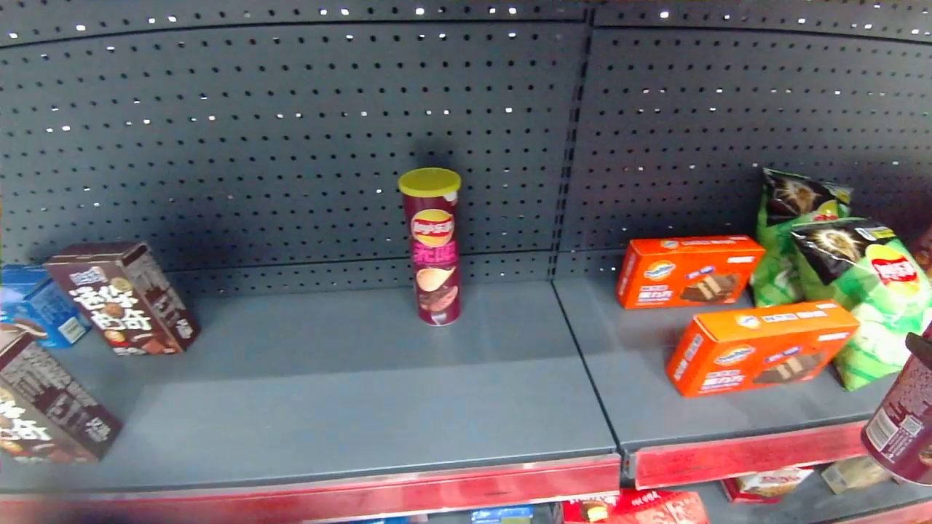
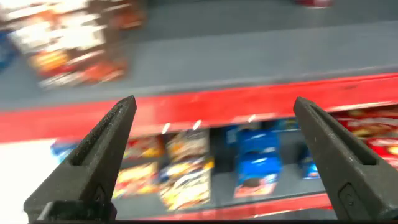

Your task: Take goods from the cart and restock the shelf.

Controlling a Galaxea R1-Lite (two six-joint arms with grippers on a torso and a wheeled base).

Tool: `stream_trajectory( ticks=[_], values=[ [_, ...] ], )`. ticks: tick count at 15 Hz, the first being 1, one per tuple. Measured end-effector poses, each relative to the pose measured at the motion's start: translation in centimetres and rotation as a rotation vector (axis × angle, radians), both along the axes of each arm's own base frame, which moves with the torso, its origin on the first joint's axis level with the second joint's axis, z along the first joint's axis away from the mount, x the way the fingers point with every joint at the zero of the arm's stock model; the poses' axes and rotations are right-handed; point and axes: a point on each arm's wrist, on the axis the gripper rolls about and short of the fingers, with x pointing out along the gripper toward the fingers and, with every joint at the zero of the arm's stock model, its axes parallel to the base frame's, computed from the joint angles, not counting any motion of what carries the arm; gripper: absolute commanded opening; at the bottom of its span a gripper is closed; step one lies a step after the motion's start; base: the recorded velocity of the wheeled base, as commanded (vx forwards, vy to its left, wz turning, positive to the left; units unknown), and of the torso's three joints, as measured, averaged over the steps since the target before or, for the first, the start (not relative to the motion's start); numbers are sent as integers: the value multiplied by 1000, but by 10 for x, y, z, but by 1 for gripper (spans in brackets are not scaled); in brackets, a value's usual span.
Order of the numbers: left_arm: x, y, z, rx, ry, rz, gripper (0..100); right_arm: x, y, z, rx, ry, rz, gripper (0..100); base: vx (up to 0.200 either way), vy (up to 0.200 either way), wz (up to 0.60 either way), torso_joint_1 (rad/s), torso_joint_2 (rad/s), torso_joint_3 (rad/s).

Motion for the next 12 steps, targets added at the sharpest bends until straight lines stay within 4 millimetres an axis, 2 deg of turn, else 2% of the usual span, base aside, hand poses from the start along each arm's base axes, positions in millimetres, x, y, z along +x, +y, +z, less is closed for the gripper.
stream_trajectory(
  ticks=[6,10,12],
  values=[
    [0,0,0,0,0,1,100,-15,1,-1,19,2,10,0,0,0,0,0,0,0],
    [0,0,0,0,0,0,100,-36,8,-2,107,-18,195,0,0,0,0,0,0,0],
    [0,0,0,0,0,0,100,-45,9,-2,108,-49,215,0,0,0,0,0,0,0]
  ],
)
